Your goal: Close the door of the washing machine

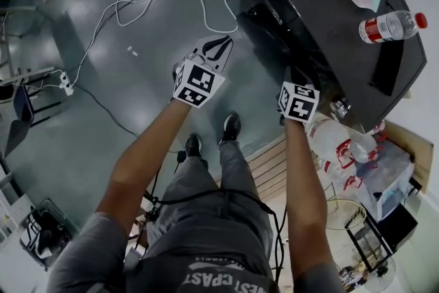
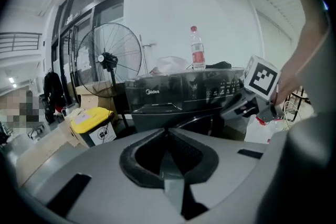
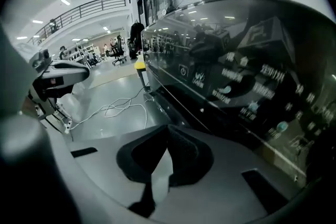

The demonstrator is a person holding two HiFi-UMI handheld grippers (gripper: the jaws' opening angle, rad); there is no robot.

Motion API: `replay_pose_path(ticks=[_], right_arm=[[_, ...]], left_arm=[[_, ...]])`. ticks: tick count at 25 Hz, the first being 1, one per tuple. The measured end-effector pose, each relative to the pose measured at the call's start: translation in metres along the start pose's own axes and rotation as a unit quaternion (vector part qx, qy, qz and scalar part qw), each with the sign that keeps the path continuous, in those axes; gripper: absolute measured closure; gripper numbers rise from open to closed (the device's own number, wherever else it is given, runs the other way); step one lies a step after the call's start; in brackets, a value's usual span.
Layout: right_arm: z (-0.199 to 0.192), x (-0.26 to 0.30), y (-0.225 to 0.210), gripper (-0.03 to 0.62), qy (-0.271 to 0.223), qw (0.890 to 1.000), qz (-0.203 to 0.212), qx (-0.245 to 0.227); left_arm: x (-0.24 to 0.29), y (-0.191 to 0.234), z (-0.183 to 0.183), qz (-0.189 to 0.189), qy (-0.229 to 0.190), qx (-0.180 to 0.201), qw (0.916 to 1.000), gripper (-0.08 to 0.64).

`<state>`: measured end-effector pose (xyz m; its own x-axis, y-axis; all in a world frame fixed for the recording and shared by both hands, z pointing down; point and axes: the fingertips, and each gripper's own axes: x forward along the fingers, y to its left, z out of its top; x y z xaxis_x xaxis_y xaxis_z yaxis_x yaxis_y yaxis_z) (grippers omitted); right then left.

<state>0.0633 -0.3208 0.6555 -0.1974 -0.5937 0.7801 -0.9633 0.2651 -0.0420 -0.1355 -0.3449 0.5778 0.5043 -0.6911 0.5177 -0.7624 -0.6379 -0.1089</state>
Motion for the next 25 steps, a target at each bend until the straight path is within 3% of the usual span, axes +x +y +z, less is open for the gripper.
replay_pose_path(ticks=[4,13,25], right_arm=[[0.035,-0.031,0.000,0.563,-0.021,1.000,0.010,-0.015],[0.114,-0.141,0.036,0.563,-0.110,0.992,0.032,-0.052],[0.172,-0.315,0.108,0.563,-0.230,0.964,0.066,-0.114]], left_arm=[[-0.038,0.025,0.018,0.006,-0.005,0.029,0.9995,0.529],[-0.135,0.056,0.038,0.033,-0.019,0.033,0.9987,0.529],[-0.298,0.073,0.049,0.077,-0.048,0.041,0.9950,0.529]])
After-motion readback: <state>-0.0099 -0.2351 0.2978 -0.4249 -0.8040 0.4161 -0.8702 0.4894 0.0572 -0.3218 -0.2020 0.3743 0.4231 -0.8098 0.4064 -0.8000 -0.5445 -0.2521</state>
